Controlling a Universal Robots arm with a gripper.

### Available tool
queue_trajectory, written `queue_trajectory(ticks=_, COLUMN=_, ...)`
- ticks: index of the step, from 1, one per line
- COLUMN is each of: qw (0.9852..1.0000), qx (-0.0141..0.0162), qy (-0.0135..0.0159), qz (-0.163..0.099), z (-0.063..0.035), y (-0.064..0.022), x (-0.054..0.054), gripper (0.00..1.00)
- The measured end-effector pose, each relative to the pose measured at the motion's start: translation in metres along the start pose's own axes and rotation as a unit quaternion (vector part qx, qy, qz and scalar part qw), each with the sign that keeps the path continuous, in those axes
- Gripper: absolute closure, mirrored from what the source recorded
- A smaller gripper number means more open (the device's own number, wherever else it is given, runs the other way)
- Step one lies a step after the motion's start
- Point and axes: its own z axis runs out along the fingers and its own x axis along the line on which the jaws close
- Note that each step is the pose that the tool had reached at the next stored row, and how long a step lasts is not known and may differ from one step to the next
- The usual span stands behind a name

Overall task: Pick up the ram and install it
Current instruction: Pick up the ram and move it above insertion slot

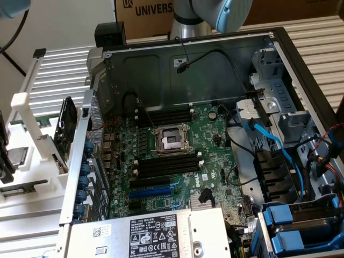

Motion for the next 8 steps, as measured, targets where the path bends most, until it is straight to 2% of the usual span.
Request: queue_trajectory(ticks=8, qw=1.0, qx=0.0003, qy=-0.0005, qz=0.007, z=0.0008, y=0.0, x=0.0006, gripper=0.76)
